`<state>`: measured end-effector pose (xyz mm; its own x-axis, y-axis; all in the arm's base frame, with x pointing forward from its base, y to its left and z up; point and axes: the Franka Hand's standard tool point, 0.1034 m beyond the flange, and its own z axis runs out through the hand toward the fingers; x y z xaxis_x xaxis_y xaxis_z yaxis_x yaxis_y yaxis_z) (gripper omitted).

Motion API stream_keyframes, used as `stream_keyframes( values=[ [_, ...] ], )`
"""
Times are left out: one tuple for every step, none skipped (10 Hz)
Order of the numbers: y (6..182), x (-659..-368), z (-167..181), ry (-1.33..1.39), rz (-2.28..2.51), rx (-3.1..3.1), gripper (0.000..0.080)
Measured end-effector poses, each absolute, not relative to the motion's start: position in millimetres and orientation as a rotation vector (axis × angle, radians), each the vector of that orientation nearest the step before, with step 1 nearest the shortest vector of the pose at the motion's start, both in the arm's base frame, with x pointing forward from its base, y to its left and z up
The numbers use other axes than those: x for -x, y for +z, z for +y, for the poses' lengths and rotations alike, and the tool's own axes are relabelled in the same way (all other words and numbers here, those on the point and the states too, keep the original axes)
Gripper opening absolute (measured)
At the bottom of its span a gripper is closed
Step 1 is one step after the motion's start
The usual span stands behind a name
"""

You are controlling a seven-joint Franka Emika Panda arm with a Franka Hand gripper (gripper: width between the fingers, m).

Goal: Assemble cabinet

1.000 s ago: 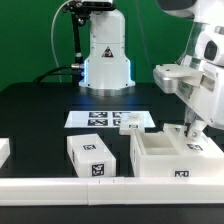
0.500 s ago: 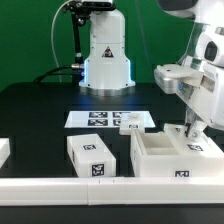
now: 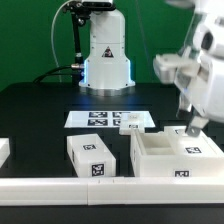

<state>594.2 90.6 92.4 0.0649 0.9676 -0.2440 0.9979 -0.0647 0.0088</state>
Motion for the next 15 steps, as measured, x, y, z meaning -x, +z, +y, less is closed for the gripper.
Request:
stream_keyframes(
  values=[
    [94.2,-594.6,90.1,-0.257,2.044,-2.135,0.0720],
    [90.7,-593.4,90.3,-0.263,2.047,-2.137,0.0775],
    [90.2,-593.4,90.4,-0.264,2.047,-2.137,0.0792],
    [90.4,-593.3,90.2,-0.261,2.042,-2.141,0.0792],
    [95.0,-587.7,87.2,-0.205,1.899,-2.254,0.0799],
    [101.4,-572.6,83.4,-0.195,1.671,-2.424,0.0799],
    [101.5,-569.3,85.6,-0.195,1.537,-2.510,0.0797],
    [99.3,-570.1,85.8,-0.192,1.501,-2.532,0.0797],
    [99.0,-569.9,86.1,-0.186,1.445,-2.563,0.0797],
    [98.7,-569.4,87.3,-0.175,1.341,-2.623,0.0797],
    [98.1,-567.6,84.5,-0.146,1.191,-2.708,0.0797],
    [97.5,-560.0,71.2,-0.111,0.964,-2.813,0.0797],
    [95.0,-549.8,61.1,-0.093,0.711,-2.903,0.0797],
    [92.9,-542.7,55.1,-0.112,0.496,-2.984,0.0797],
    [94.8,-543.9,54.4,-0.129,0.288,-3.060,0.0797]
  ],
)
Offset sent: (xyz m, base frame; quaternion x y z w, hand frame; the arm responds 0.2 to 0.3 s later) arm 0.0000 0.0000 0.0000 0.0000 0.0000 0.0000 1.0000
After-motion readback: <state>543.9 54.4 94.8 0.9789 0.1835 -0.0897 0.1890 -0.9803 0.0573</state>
